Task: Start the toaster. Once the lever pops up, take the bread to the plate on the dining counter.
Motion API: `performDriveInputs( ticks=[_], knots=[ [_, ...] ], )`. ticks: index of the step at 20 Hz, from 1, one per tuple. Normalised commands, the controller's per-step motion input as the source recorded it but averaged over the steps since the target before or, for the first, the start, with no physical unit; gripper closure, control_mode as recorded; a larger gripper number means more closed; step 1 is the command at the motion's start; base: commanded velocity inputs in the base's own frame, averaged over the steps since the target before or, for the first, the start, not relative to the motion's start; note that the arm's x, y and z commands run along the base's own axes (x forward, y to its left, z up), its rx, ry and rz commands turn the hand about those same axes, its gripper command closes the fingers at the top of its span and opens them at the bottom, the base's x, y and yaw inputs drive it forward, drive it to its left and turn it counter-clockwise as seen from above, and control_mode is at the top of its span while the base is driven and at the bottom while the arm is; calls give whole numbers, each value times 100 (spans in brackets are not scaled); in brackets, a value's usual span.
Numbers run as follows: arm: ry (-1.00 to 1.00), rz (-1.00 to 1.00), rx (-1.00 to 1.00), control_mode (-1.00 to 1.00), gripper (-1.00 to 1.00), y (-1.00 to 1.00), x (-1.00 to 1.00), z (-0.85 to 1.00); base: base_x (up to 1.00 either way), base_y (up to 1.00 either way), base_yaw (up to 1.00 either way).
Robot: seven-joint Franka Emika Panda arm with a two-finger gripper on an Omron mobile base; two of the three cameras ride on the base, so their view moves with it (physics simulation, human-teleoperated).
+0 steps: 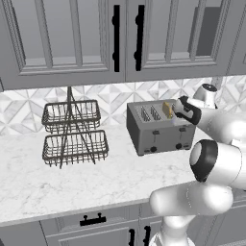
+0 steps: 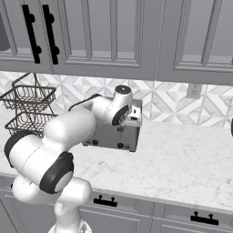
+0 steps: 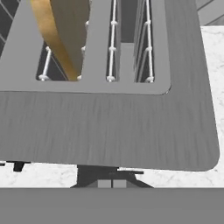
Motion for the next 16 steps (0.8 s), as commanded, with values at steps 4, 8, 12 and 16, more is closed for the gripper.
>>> performDriveInputs(
  ticks=[4, 8, 12, 16],
  knots=[
    [0, 0, 3, -100, 100, 0, 31, -16, 0, 0, 0],
    [0, 0, 4, -100, 100, 0, 7, -35, 0, 0, 0],
    [0, 0, 1, -100, 100, 1, 0, -44, 0, 0, 0],
    [0, 0, 0, -100, 100, 7, 0, -54, 0, 0, 0]
  ],
)
